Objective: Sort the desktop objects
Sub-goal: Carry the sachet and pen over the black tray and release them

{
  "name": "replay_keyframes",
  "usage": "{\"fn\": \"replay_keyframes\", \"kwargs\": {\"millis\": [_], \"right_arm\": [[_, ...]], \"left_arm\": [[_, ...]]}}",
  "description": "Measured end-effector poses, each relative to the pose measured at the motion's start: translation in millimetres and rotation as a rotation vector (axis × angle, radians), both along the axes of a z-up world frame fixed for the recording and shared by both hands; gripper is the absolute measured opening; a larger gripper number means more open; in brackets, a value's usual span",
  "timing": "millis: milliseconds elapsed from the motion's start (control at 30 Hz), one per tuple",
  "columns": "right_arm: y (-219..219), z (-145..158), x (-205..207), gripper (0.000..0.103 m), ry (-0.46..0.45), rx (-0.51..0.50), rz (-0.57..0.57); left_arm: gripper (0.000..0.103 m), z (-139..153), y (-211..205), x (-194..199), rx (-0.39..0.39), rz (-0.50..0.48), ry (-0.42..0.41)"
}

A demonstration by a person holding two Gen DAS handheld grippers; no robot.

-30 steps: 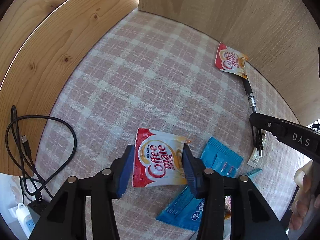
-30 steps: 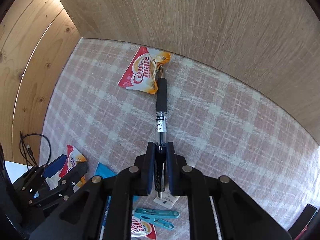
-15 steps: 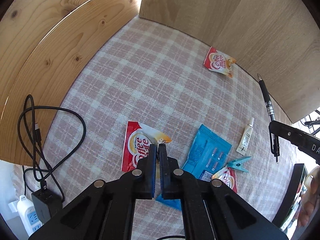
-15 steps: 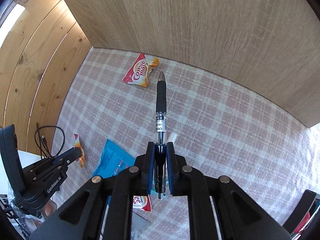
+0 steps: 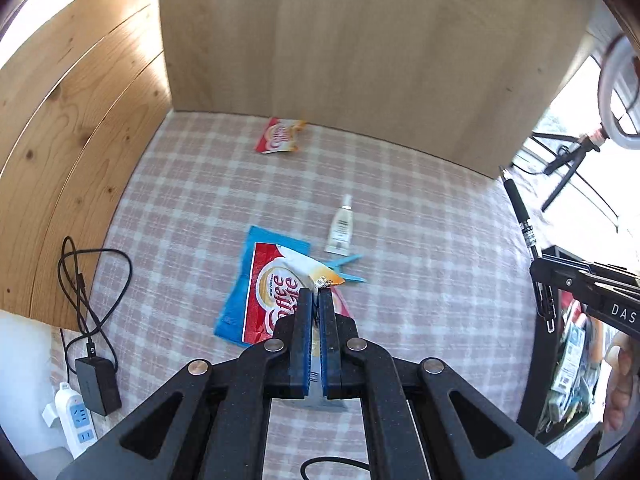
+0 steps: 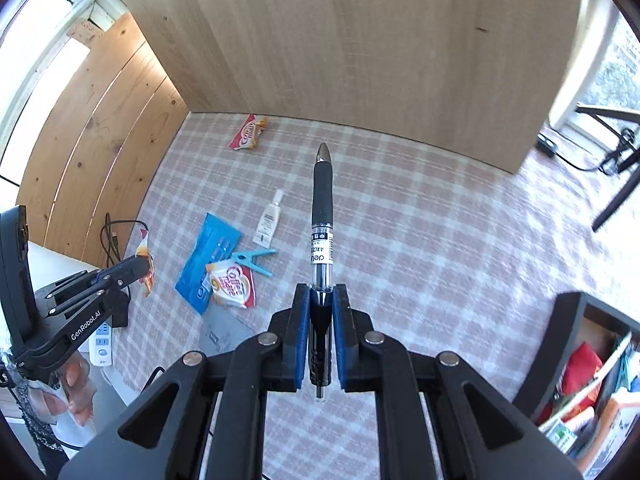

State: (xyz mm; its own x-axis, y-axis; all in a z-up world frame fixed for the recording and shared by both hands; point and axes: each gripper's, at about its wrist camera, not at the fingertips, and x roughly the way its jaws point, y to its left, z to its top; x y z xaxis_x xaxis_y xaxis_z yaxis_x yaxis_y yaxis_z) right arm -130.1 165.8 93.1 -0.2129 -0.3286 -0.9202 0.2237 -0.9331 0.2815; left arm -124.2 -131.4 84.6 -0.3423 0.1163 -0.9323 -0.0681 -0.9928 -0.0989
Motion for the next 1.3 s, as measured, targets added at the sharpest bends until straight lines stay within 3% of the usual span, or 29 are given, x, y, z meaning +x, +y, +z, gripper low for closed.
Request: {"fn": "replay_keyframes", "kwargs": {"millis": [67, 100, 167, 400, 567, 833, 1100, 1200, 1300], "right_arm": [[24.5, 6.3, 18.0, 0.011, 0.013, 0.001, -0.029], [36.3, 8.0, 26.3, 0.011, 0.017, 0.000, -0.047], [65.8, 13.0, 44.6, 0.011, 0.022, 0.000, -0.088], [185.1, 29.7, 104.0, 0.011, 0.036, 0.040, -0.249], [268.2, 32.6, 140.2, 0.011, 0.032, 0.087, -0.366], [359.2, 19.3, 173.2, 0.011, -0.005, 0.123, -0.479], [396.4, -2.9, 179.5, 0.011, -0.051, 0.112, -0.510], [399.4, -6.9, 176.4, 0.012, -0.066, 0.116, -0.501], [400.5, -5.6, 175.6, 0.016, -0.063, 0.122, -0.504]], "left_arm": [[0.002, 11.3, 74.6, -27.8, -0.001, -0.065, 0.014], [0.002, 19.2, 95.7, -11.0, 0.003, -0.101, 0.021], [0.002, 33.4, 152.4, -24.6, 0.012, -0.174, 0.030], [0.002, 59.6, 338.0, 8.7, 0.046, -0.382, 0.021], [0.002, 68.9, 417.9, 18.0, 0.060, -0.491, 0.016], [0.002, 55.1, 505.7, -16.9, 0.083, -0.547, -0.013], [0.003, 45.2, 544.9, -22.8, 0.099, -0.568, -0.045], [0.018, 43.5, 546.6, -25.1, 0.103, -0.554, -0.064], [0.020, 45.7, 547.0, -22.6, 0.091, -0.554, -0.053]]}}
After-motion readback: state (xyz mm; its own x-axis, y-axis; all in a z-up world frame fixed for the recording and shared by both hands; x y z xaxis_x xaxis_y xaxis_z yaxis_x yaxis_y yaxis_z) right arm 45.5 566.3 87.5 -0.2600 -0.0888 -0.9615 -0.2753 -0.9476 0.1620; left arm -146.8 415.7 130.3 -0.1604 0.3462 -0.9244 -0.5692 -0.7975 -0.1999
